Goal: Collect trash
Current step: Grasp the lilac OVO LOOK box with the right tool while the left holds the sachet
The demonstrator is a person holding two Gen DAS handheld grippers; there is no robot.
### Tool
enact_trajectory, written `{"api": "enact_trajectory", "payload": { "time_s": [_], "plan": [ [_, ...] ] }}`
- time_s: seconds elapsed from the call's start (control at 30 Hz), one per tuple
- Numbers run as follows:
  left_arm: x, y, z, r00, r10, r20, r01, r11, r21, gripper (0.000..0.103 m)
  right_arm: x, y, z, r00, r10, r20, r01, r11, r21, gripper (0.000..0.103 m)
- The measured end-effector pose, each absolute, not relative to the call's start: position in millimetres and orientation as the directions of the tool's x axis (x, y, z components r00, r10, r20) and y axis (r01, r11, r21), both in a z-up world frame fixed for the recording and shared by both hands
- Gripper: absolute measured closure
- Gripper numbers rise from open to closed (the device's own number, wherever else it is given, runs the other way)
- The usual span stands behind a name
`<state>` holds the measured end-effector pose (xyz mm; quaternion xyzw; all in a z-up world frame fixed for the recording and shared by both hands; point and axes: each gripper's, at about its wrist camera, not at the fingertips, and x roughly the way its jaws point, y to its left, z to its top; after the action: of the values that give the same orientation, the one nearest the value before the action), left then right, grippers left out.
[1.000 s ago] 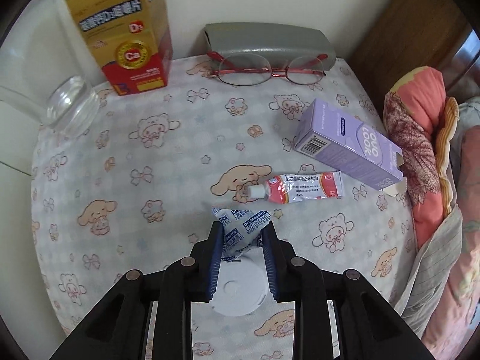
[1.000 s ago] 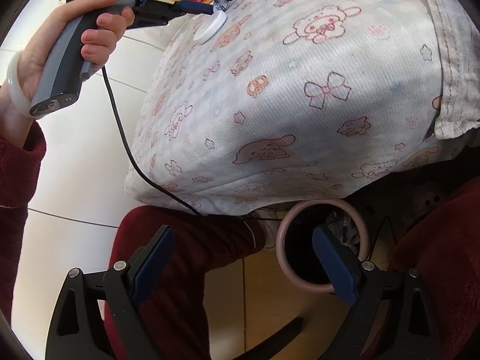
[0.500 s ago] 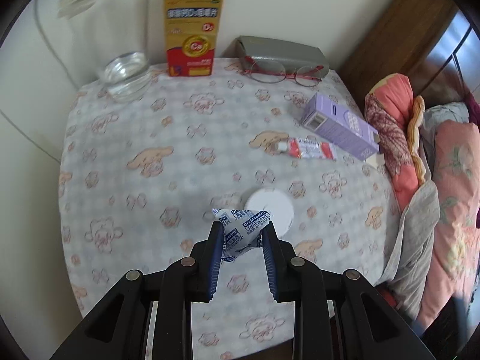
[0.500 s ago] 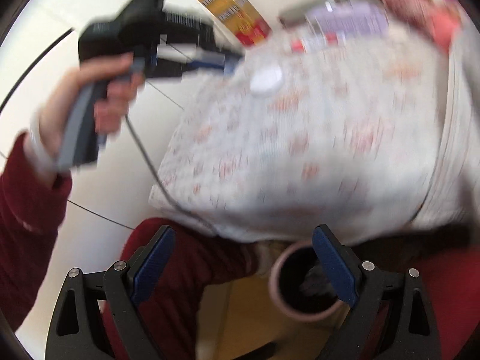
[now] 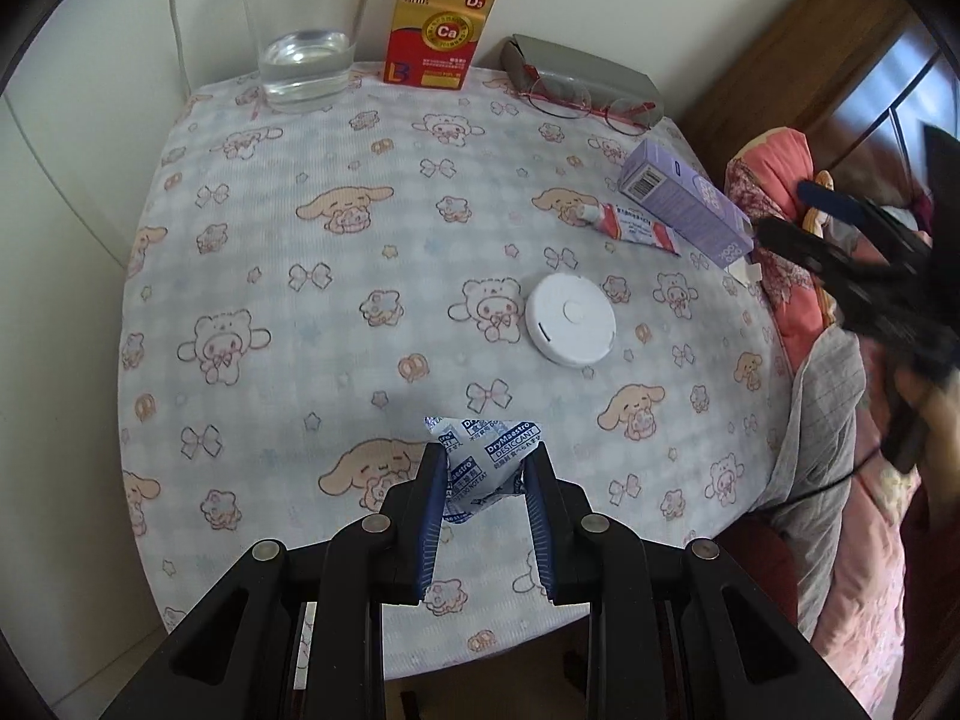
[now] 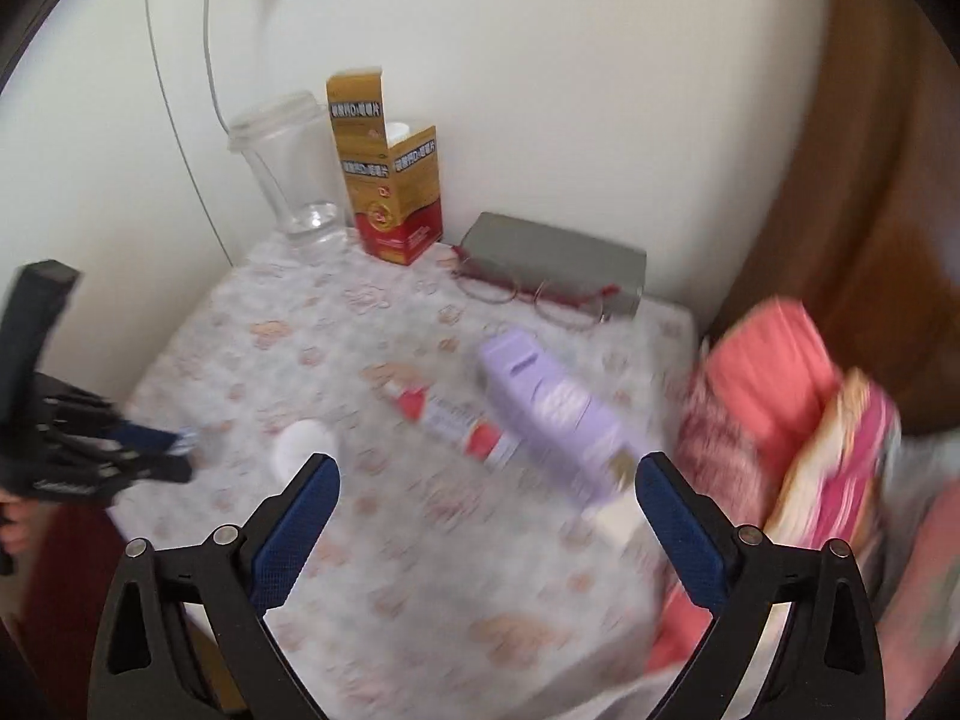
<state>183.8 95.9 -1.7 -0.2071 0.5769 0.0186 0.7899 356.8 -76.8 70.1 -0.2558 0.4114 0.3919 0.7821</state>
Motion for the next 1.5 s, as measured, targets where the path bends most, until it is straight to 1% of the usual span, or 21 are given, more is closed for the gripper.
{"api": "enact_trajectory", "payload": {
  "time_s": [0.07,0.1,0.27,0.37,0.47,0.6,0.67,0.73,0.77,0.8,0.83,0.87,0.9,1.03,1.2,1.33,1.43,1.5],
  "plan": [
    [182,96,-3,0.338,-0.225,-0.914,-0.265,0.909,-0.322,0.076,377,-61,58,0.377,0.338,-0.862,-0.831,0.534,-0.154,0.005],
    [182,96,-3,0.338,-0.229,-0.913,-0.262,0.909,-0.325,0.076,385,-57,52,0.372,0.315,-0.873,-0.834,0.525,-0.166,0.005],
    [184,98,-7,0.333,-0.253,-0.908,-0.252,0.904,-0.344,0.076,417,-48,26,0.305,0.279,-0.911,-0.841,0.528,-0.12,0.005],
    [187,98,-9,0.328,-0.262,-0.908,-0.241,0.906,-0.349,0.076,429,-46,8,0.307,0.219,-0.926,-0.829,0.539,-0.147,0.005],
    [189,98,-10,0.327,-0.271,-0.905,-0.239,0.903,-0.357,0.076,440,-49,-3,0.273,0.21,-0.939,-0.81,0.577,-0.106,0.005],
    [192,100,-11,0.33,-0.278,-0.902,-0.239,0.9,-0.365,0.076,445,-50,-17,0.232,0.178,-0.956,-0.809,0.582,-0.088,0.005],
    [191,101,-12,0.329,-0.282,-0.902,-0.239,0.899,-0.368,0.076,445,-52,-18,0.219,0.198,-0.955,-0.81,0.583,-0.065,0.005],
    [192,101,-11,0.328,-0.282,-0.901,-0.238,0.899,-0.368,0.076,447,-56,-19,0.181,0.215,-0.96,-0.804,0.594,-0.018,0.007],
    [192,101,-11,0.328,-0.283,-0.901,-0.237,0.899,-0.369,0.076,448,-57,-19,0.177,0.221,-0.959,-0.801,0.599,-0.01,0.015],
    [191,101,-12,0.328,-0.284,-0.901,-0.237,0.898,-0.37,0.076,447,-57,-16,0.175,0.227,-0.958,-0.802,0.597,-0.005,0.032],
    [191,101,-12,0.328,-0.285,-0.901,-0.238,0.897,-0.371,0.076,447,-57,-11,0.164,0.239,-0.957,-0.802,0.597,0.012,0.042],
    [191,101,-12,0.329,-0.288,-0.899,-0.24,0.896,-0.374,0.076,447,-57,-8,0.156,0.24,-0.958,-0.798,0.603,0.021,0.064],
    [191,101,-12,0.331,-0.29,-0.898,-0.24,0.895,-0.377,0.076,448,-57,-7,0.147,0.234,-0.961,-0.792,0.609,0.027,0.067],
    [188,99,-10,0.332,-0.293,-0.897,-0.234,0.895,-0.379,0.076,439,-56,-4,0.146,0.238,-0.96,-0.801,0.597,0.026,0.067],
    [178,93,-2,0.344,-0.293,-0.892,-0.225,0.897,-0.381,0.076,426,-73,15,0.152,0.337,-0.929,-0.775,0.624,0.099,0.067],
    [158,84,7,0.369,-0.301,-0.879,-0.207,0.896,-0.393,0.076,394,-84,45,0.145,0.417,-0.897,-0.778,0.608,0.157,0.067],
    [139,76,8,0.373,-0.303,-0.877,-0.203,0.896,-0.396,0.076,356,-99,62,0.148,0.458,-0.877,-0.802,0.574,0.164,0.067],
    [124,69,9,0.374,-0.291,-0.881,-0.204,0.9,-0.384,0.076,327,-113,72,0.131,0.493,-0.86,-0.809,0.554,0.194,0.067]
  ]
}}
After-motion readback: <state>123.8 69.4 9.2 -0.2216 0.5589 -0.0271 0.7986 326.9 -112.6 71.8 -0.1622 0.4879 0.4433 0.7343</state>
